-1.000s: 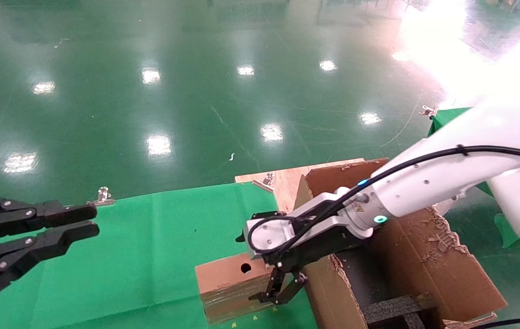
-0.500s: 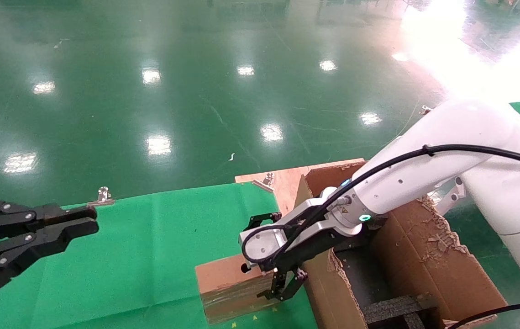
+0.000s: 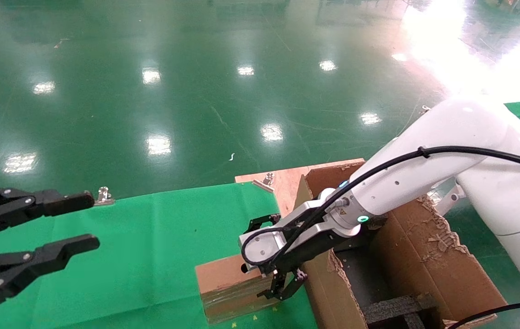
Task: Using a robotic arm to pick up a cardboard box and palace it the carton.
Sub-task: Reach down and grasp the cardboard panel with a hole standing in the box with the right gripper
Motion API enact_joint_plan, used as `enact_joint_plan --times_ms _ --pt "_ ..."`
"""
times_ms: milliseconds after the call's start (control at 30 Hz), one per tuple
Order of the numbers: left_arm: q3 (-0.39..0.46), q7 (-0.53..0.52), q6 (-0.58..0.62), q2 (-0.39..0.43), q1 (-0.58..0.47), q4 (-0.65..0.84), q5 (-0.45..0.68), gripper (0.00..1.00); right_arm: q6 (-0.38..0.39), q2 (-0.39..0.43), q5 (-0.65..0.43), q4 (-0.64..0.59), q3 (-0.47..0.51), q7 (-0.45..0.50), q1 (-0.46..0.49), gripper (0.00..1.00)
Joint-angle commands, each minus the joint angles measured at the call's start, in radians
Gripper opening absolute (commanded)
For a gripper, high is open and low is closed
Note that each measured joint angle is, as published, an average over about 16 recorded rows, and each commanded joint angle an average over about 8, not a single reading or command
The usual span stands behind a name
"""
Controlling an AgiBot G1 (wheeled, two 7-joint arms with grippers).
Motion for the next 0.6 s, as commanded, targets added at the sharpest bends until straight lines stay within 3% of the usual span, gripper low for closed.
enact_joint_plan --times_ms 33,600 --pt "0.000 0.000 0.000 0.000 0.000 0.000 0.000 1.00 0.000 0.000 0.000 0.000 0.001 0.000 0.000 0.00" --pt "0.000 0.000 0.000 0.000 0.000 0.000 0.000 1.00 0.000 0.003 0.004 0.002 0.004 0.000 -0.002 0.00"
